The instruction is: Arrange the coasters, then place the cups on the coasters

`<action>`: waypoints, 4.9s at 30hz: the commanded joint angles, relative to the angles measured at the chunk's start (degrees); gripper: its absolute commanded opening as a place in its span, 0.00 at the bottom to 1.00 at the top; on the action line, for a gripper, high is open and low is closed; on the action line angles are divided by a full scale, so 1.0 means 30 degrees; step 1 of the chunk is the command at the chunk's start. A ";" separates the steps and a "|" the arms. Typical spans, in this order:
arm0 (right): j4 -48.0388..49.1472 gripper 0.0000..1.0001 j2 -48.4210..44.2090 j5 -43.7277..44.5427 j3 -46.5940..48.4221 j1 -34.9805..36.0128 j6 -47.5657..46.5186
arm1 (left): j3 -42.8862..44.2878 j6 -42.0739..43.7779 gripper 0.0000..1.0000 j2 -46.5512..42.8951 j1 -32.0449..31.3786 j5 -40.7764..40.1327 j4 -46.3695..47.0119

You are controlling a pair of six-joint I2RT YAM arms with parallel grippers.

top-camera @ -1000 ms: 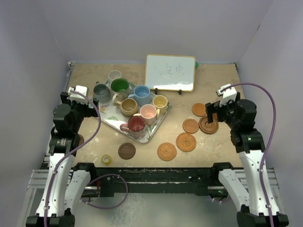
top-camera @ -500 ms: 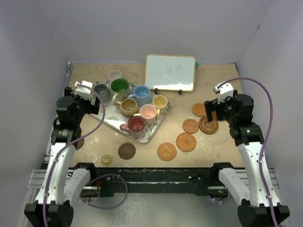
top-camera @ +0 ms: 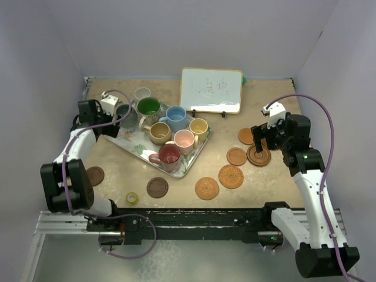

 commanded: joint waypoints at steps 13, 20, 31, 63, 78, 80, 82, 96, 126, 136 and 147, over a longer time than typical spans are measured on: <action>-0.0138 1.00 0.0847 -0.0333 0.0181 0.0096 -0.0428 | 0.7645 0.3065 0.60 0.9509 0.2148 0.3236 -0.1680; -0.0081 1.00 0.0954 -0.0128 0.0120 0.0123 -0.0525 | 0.9118 0.3218 0.44 1.1602 0.2292 0.3680 -0.2238; -0.0051 1.00 0.1116 0.0065 0.0066 0.0125 -0.0545 | 0.9529 0.3103 0.12 1.3033 0.3072 0.4815 -0.3466; -0.0111 1.00 0.1351 0.0011 0.0122 0.0184 -0.0587 | 0.6074 0.3535 0.03 1.2532 0.8964 0.0270 -0.0571; -0.0125 1.00 0.1783 -0.0144 0.0232 0.0449 -0.0604 | 0.3824 0.0039 0.03 1.1974 1.0881 0.0869 0.1005; -0.0032 1.00 0.2022 -0.0289 0.0379 0.0774 -0.0604 | 0.3505 -0.0113 0.03 1.1878 1.0855 0.1486 0.0885; 0.0123 1.00 0.2423 -0.0393 0.0643 0.1557 -0.0625 | 0.3412 -0.0186 0.03 1.1877 1.0766 0.2213 0.0516; 0.6317 1.00 0.9334 -0.2937 0.1783 1.0294 -0.0374 | 0.2311 -0.0559 0.03 1.1136 0.8928 0.4671 0.0153; 1.5733 0.90 1.9558 -0.0305 0.3960 1.9069 0.0411 | 0.2197 -0.0675 0.21 0.9382 0.7343 0.4848 -0.0397; 1.5610 0.85 2.0817 0.1670 0.4378 1.9071 -0.0064 | 0.1982 -0.0673 0.29 0.8736 0.7344 0.4584 -0.0371; 1.4477 0.79 2.2099 0.3169 0.6296 1.8361 -0.0005 | 0.2017 -0.0297 0.34 0.8563 0.7343 0.3906 -0.0432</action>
